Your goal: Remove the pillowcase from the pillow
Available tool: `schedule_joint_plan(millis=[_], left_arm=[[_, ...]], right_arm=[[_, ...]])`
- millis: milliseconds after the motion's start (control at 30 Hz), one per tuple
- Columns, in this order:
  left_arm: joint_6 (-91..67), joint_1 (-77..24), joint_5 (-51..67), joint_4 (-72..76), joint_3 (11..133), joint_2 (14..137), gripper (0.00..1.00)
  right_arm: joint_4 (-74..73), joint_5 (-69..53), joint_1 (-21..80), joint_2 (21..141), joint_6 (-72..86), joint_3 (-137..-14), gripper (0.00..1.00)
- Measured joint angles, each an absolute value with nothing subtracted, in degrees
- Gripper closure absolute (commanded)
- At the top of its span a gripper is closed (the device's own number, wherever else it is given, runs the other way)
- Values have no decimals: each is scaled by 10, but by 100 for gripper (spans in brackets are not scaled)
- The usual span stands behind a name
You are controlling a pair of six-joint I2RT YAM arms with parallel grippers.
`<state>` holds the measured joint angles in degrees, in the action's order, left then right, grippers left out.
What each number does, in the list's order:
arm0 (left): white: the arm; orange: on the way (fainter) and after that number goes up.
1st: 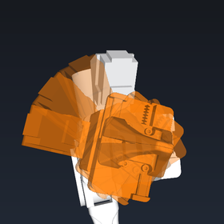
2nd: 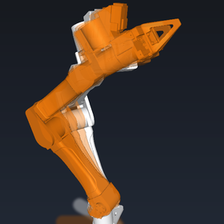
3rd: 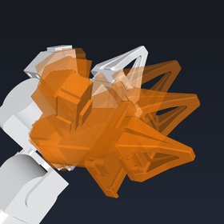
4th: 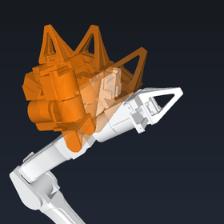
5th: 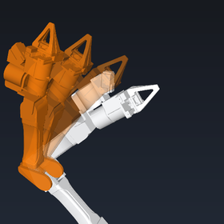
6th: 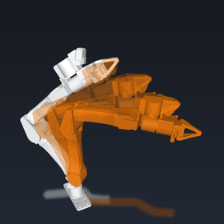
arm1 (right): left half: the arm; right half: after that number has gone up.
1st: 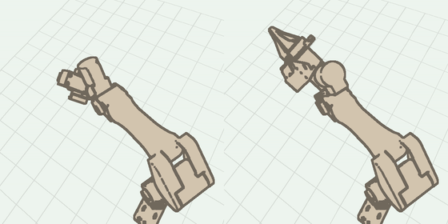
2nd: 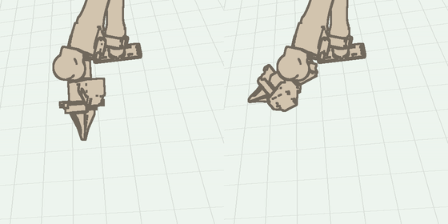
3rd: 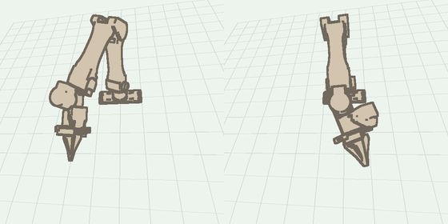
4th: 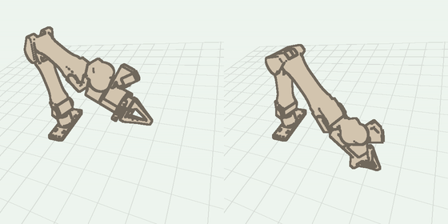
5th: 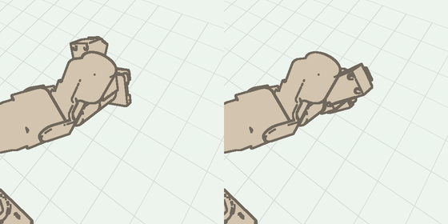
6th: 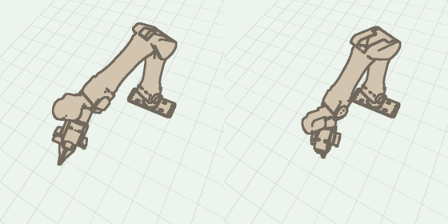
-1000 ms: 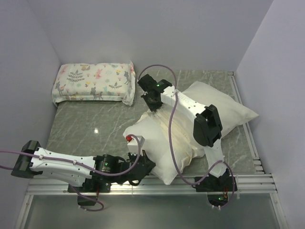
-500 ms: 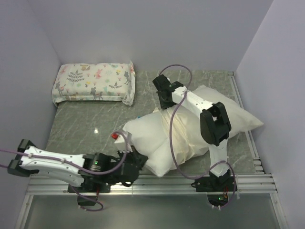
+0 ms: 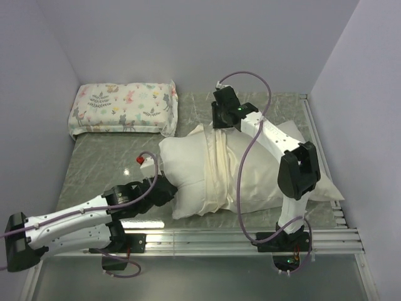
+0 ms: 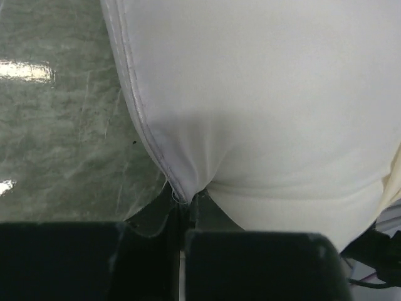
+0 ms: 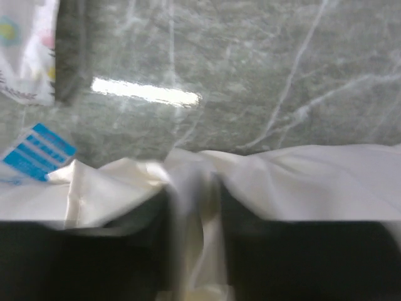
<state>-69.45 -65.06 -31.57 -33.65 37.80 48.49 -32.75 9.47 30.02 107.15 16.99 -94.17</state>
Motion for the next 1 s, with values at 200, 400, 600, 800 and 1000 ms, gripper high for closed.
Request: schedule_joint_plan(millis=[200, 400, 600, 800, 1000], left_arm=[[-605, -462, -179, -252, 358, 485, 99], [-561, -351, -77, -186, 308, 480, 100], [-545, -319, -26, -146, 267, 475, 100], [-527, -295, 2, -143, 267, 471, 100], [-506, -270, 13, -171, 283, 466, 100]], right_arm=[[-318, 91, 331, 990, 166, -906, 26], [-300, 126, 411, 787, 196, -786, 23], [-277, 186, 547, 611, 282, -569, 23], [-282, 237, 672, 655, 376, -469, 28], [-296, 308, 684, 700, 429, -469, 95]])
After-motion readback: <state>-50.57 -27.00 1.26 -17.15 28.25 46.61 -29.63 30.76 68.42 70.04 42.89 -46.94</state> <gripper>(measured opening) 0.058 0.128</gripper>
